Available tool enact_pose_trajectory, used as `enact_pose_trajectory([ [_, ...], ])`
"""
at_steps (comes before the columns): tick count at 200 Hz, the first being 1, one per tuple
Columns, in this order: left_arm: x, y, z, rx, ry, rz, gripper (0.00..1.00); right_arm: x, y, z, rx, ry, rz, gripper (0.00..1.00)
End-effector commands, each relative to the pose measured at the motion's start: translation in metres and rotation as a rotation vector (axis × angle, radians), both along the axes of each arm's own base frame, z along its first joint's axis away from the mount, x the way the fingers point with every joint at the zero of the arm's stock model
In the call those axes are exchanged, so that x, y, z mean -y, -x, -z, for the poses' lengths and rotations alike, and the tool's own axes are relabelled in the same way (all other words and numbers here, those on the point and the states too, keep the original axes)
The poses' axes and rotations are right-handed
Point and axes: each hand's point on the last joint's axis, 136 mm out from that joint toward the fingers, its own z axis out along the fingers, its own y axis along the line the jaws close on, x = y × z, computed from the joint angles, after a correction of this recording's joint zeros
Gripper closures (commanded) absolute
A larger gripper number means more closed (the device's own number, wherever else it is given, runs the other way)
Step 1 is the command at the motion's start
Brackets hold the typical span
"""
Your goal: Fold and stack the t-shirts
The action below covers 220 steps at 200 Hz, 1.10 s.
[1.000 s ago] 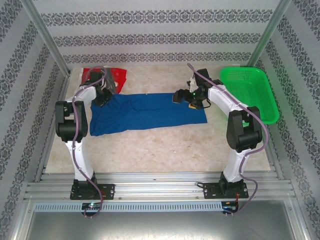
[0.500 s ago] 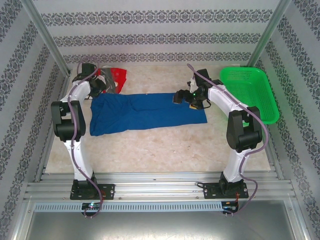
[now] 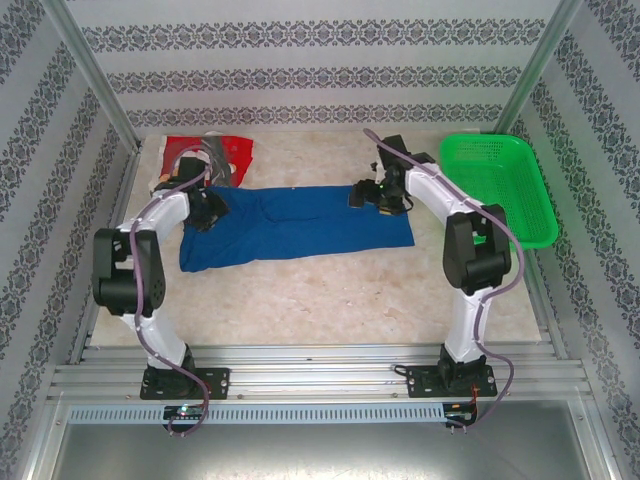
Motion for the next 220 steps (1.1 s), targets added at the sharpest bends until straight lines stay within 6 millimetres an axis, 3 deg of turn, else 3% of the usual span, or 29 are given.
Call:
enact_pose_trajectory([
  [1,-0.012,-0.015,0.019,0.001,-0.066,-0.061,0.60,0.003,0.007,0.026,-0.075,0.075,0.031,0.31],
  [38,-0.020,-0.027,0.045,-0.046,-0.120,-0.051,0.61,0.021,0.018,0.062,-0.148,0.183,0.128,0.44],
  [67,-0.022,-0.018,0.061,-0.107,-0.152,-0.006,0.60,0.034,0.038,0.078,-0.188,0.316,0.167,0.45],
  [88,-0.022,-0.014,0.068,-0.125,-0.166,0.040,0.60,0.037,0.063,0.087,-0.249,0.405,0.159,0.45],
  [136,-0.013,-0.026,0.078,-0.129,-0.153,0.121,0.58,0.034,0.127,0.099,-0.304,0.488,0.173,0.45],
  [157,0.006,-0.042,0.070,-0.091,-0.165,0.194,0.59,0.025,0.153,0.104,-0.333,0.481,0.150,0.45],
  [220,0.082,-0.094,0.085,-0.061,-0.152,0.357,0.59,-0.014,0.223,0.119,-0.411,0.345,0.126,0.43],
])
